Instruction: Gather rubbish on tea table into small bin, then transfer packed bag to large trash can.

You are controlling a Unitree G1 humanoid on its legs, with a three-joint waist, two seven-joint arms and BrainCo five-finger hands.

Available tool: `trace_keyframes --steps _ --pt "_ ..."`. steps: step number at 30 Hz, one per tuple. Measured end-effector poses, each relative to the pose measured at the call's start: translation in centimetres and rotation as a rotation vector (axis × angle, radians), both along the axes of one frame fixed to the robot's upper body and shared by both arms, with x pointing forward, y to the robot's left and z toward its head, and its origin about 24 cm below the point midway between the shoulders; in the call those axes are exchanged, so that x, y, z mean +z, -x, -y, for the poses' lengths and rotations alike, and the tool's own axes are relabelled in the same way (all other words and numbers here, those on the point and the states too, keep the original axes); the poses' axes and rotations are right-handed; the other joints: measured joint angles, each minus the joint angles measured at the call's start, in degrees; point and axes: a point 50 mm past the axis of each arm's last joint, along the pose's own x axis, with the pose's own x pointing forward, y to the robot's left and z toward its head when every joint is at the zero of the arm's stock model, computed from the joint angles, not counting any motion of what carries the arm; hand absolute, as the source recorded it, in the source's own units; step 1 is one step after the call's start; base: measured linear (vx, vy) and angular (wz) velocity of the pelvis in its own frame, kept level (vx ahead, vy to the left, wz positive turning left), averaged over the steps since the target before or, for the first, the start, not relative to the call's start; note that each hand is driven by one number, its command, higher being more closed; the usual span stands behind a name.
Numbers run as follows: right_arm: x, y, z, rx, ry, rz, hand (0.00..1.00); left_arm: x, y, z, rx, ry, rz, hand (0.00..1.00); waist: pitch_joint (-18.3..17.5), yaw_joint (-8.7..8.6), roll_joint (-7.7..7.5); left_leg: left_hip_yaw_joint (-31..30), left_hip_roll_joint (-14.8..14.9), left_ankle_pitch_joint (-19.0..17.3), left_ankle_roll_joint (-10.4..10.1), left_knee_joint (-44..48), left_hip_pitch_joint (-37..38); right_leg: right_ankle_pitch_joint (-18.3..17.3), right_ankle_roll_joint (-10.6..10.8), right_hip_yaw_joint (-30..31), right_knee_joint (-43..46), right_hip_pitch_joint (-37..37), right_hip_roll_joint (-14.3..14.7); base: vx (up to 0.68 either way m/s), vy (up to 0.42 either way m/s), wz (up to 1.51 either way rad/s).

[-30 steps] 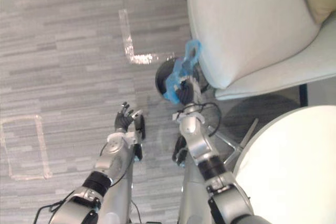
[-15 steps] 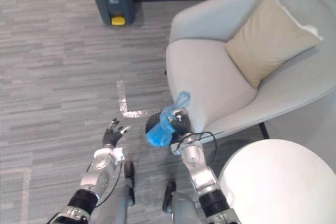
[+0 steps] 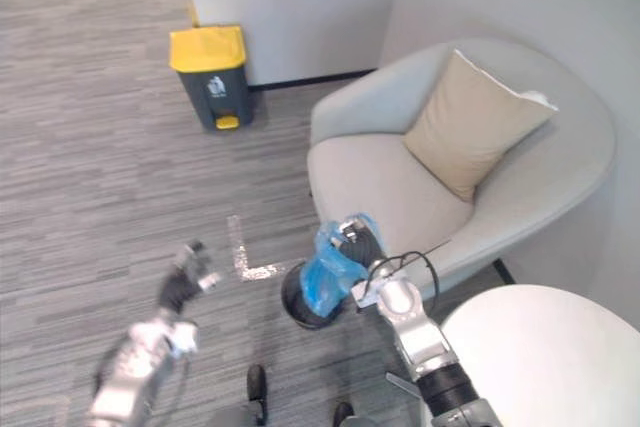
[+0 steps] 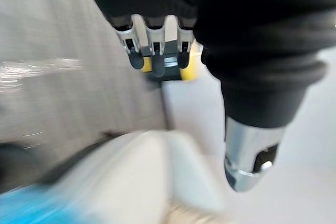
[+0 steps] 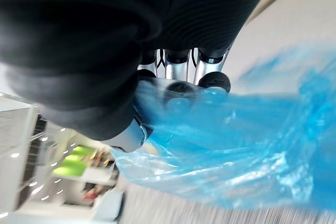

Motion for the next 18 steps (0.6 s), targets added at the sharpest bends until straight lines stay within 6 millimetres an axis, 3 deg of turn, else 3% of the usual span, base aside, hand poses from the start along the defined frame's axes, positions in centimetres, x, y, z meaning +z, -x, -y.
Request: trace_keyframes --steps 3,8,13,18 --pt "1.4 0.3 -0.9 0.062 -0.110 0.035 1.00 1.3 -1.0 3.1 -0.123 0.016 0.077 0.00 -0.08 -0.52 0.04 0.03 0.29 0.13 -0.19 -0.03 0.91 0.02 -0.06 0.90 0.43 0.28 0.29 -0.06 0.001 -0.13" --pt "1.9 0.2 -1.9 0.113 -0.203 0.021 1.00 3.1 -3.0 3.5 -0.171 -0.026 0.182 0.00 -0.36 -1.32 0.24 0.97 0.91 0.23 -0.37 -0.08 2.15 0.44 -0.37 2.21 0.30 0.92 0.77 -0.03 0.001 -0.15" --pt "2.6 0.2 -4.6 0.212 -0.267 0.017 1.00 3.6 -3.3 5.0 -0.228 -0.100 0.236 0.00 -0.77 -1.37 0.47 1.45 1.37 0.28 -0.46 -0.07 2.59 1.63 -0.48 2.92 -1.23 1.70 1.21 0.00 0.007 -0.07" --pt "3.1 0.2 -6.1 0.278 -0.268 0.021 1.00 3.8 -4.2 5.2 -0.222 -0.227 0.292 0.00 -1.07 -1.31 0.59 1.48 1.58 0.44 -0.67 -0.07 2.70 2.12 -0.61 3.04 -1.73 1.95 1.52 0.00 0.001 -0.01"
